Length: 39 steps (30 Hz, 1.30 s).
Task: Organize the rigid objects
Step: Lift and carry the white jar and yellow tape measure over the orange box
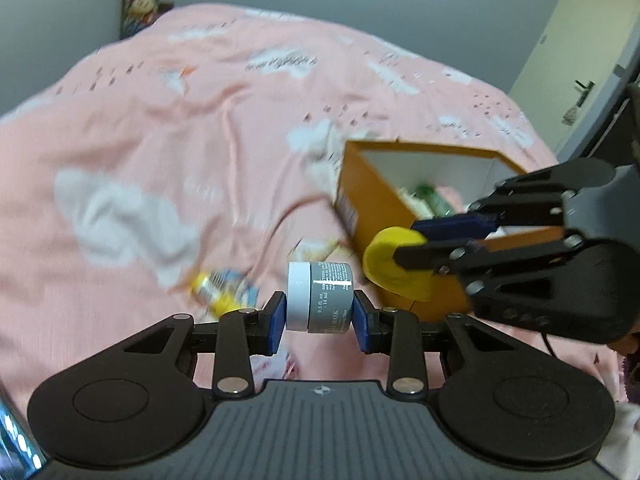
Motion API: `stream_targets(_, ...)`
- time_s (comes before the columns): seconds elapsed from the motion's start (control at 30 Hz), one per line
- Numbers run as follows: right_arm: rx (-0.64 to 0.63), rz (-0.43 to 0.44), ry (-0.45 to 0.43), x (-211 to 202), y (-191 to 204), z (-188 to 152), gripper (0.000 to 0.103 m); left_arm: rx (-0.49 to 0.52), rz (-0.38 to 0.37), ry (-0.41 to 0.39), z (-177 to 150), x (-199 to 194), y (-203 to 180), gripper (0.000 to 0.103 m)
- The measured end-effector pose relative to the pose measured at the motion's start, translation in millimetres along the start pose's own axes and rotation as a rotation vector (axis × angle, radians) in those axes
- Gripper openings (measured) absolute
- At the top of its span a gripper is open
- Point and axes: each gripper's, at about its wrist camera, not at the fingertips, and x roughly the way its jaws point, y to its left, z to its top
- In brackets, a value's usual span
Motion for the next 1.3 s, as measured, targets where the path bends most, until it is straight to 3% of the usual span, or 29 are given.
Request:
stream_targets(0.13,0.016,-0.021,0.015,1,-8,-5,0.018,0.001,-0.006,-0.014,9,0,-4,0.039)
stream_targets(0.37,0.162,0.019,-0.091,-35,-39,0,0.018,-0.009,-0.056,-0.061,26,-3,-19,0.039)
stream_targets(0.6,0.202,-0.133,-0.142,-65,-68,0,0.018,0.042,-0.124,-0.116,53,8,-56,0.038)
stream_targets(0.73,0.224,-0.241,-0.102,-70,-92,-10,0.018,0.092,-0.177,-0.108,65,26,-83,0.038)
stream_targets(0.93,0.292,-0.328,0.014,-59,-140,-36,0.018,0.116,-0.247,-0.048,80,70,-112,0.038)
stream_targets(1.3,0.275,-0.358,0.230,-3,-175,-73,0.018,0.147,-0.248,0.079,82,132,-139,0.038)
